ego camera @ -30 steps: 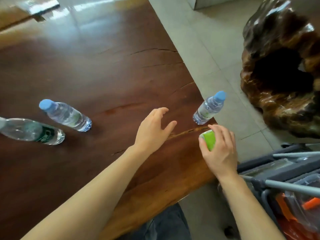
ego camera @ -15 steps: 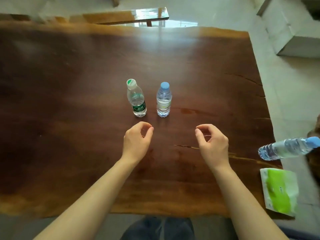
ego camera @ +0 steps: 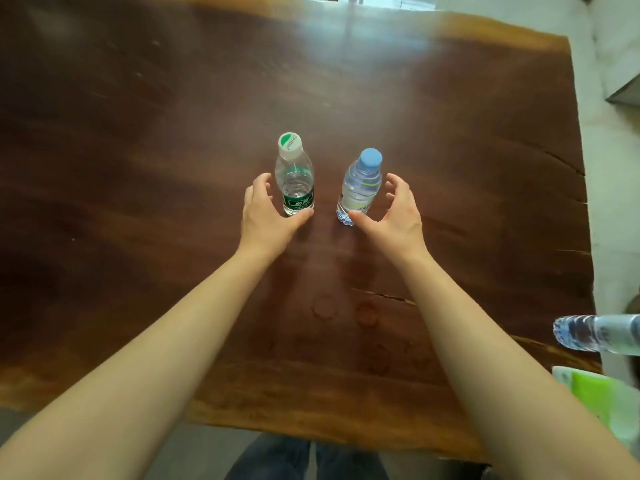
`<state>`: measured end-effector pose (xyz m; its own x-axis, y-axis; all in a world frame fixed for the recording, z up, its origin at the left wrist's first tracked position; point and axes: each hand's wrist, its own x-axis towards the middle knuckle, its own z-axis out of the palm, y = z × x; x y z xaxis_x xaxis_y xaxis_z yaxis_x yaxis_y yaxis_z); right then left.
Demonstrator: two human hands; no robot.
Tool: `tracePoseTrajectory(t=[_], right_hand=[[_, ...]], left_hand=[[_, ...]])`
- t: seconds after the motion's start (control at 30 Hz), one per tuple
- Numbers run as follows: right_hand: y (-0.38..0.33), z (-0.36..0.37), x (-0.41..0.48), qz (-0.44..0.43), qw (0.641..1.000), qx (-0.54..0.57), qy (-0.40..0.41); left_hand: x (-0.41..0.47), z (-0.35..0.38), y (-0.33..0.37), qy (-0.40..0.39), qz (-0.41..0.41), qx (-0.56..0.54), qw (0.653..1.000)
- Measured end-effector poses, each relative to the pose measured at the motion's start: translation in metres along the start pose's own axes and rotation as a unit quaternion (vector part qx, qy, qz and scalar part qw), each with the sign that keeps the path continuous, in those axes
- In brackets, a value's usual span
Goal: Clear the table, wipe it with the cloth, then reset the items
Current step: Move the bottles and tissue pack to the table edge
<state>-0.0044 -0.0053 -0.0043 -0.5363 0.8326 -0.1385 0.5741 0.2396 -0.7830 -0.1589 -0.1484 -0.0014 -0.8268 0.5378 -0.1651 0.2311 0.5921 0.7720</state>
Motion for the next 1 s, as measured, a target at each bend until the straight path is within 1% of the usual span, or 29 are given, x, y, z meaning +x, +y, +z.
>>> tracePoseTrajectory(t=[0.07,0.2,0.37,0.47,0.57,0.67,0.8,1.0], right_hand=[[0.002,0.007,0.013,-0.007,1.0,0.004,-0.011],[0.004,0.019,0.03,-0.017,1.0,0.019,-0.013],[0.005,0.026,0.036,-0.005,0.999,0.025,0.024],[0.007,0.023,0.031,0.001,0.999,0.033,0.043],[0.014,0.011,0.021,0.017,0.996,0.052,0.074],[0.022,-0.011,0.007,0.027,0.989,0.069,0.125],[0.042,-0.051,-0.015,0.051,0.975,0.074,0.202],[0.093,-0.117,-0.041,0.124,0.938,0.094,0.31]], left_hand=[[0.015,0.005,-0.001,-0.005,0.001,-0.008,1.0],[0.035,0.013,-0.002,0.0,0.034,-0.018,0.999],[0.044,0.016,-0.003,0.008,0.035,-0.02,0.999],[0.048,0.015,0.001,0.015,0.05,-0.006,0.999],[0.048,0.018,0.011,0.006,0.069,0.004,0.998],[0.047,0.03,0.033,-0.021,0.096,-0.001,0.995],[0.042,0.064,0.072,-0.078,0.135,-0.005,0.988],[0.022,0.141,0.129,-0.171,0.184,-0.01,0.968]])
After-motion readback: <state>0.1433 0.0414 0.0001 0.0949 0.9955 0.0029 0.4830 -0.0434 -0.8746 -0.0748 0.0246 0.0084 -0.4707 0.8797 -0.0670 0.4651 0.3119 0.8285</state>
